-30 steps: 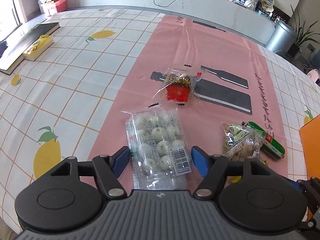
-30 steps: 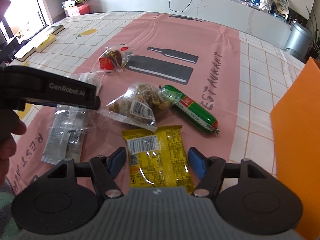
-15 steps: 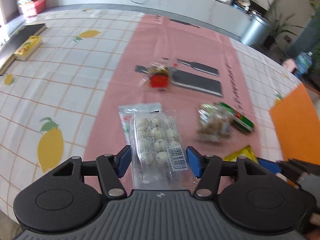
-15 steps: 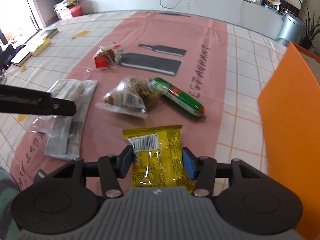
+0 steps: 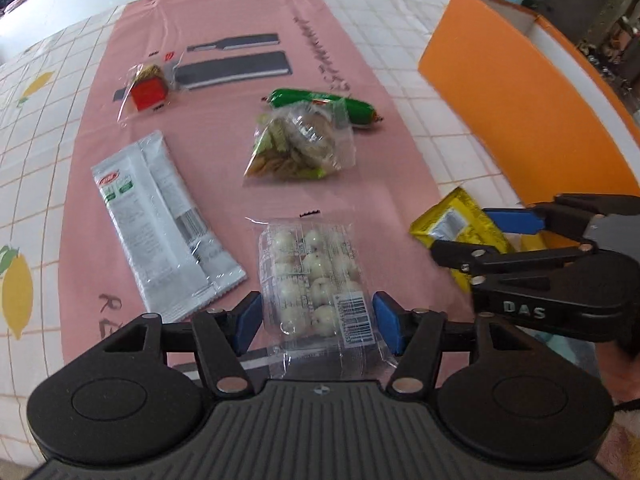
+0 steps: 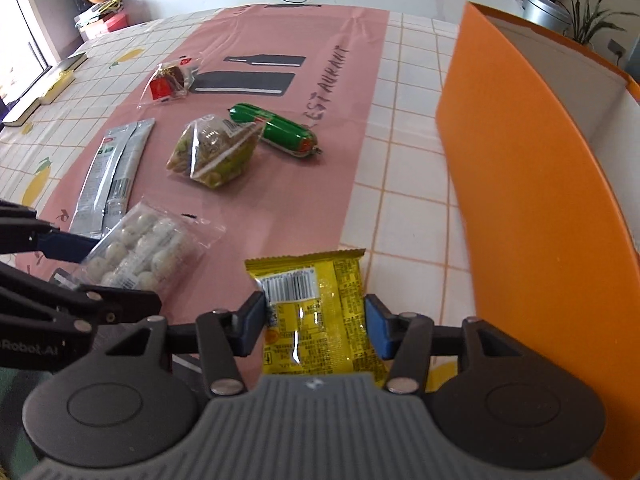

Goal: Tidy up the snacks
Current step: 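Carry the yellow packet toward the box while the left gripper carries the candy pack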

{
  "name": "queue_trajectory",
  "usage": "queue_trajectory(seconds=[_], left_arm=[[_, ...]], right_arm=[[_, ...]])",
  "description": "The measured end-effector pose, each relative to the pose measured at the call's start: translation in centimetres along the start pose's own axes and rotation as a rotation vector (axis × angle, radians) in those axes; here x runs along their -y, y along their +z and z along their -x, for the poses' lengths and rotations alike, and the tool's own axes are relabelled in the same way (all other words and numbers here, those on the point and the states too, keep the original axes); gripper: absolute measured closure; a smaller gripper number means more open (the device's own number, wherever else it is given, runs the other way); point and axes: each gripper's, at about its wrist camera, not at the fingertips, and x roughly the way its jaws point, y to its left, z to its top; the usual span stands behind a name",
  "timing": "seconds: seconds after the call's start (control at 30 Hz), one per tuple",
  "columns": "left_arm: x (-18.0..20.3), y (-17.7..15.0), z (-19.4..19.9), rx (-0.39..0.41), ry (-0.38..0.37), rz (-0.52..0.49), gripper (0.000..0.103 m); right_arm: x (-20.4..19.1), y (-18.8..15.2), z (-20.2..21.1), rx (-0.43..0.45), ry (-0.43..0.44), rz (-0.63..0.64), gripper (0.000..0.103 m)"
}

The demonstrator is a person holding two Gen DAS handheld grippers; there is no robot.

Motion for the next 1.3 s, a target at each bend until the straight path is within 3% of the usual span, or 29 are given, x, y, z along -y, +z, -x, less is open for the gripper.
queue_trajectory(seconds=[0.23, 0.37, 0.5, 0.6, 0.67, 0.8, 1.0, 1.2, 1.3], left_arm=[[-0.8, 0.0, -0.1, -0.002, 0.053, 0.12, 0.032], [0.1, -0.2, -0.2, 0.025, 0.105, 0.139, 0.027], [1.5, -0.2, -0.6, 0.042, 0.186, 0.144, 0.024], [1.9, -0.4, -0.9, 0.066, 0.243, 0.166, 0.015], [1.7, -0.6, -1.0, 0.076, 0.249, 0.203, 0.009], [1.5, -0.9, -1.0, 0.083, 0.247, 0.209, 0.009], [2.1, -1.5, -0.5, 0.117, 0.223, 0.181, 0.034], [2.1, -1.7, -0.3, 0.135, 0.193, 0.172, 0.042], [2.3, -1.8, 0.1, 0.156, 0.173, 0.164, 0.043]], right_arm=[[1.1, -0.9, 0.3, 0.054, 0.01, -0.038, 0.045], [1.4, -1.1, 0.1, 0.059, 0.033, -0.027, 0.031], [0.9, -1.4, 0.0, 0.078, 0.013, 0.024, 0.032], [0.8, -1.6, -0.2, 0.098, -0.02, 0.05, 0.032], [1.1, -1.7, -0.2, 0.109, -0.022, 0.038, 0.032], [1.1, -1.9, -0.2, 0.121, -0.021, 0.057, 0.031], [0.7, -2.2, 0.0, 0.121, -0.009, 0.086, 0.038], [0.3, -2.4, 0.3, 0.131, 0.0, 0.112, 0.053], [0.3, -2.3, 0.5, 0.127, -0.002, 0.105, 0.054]])
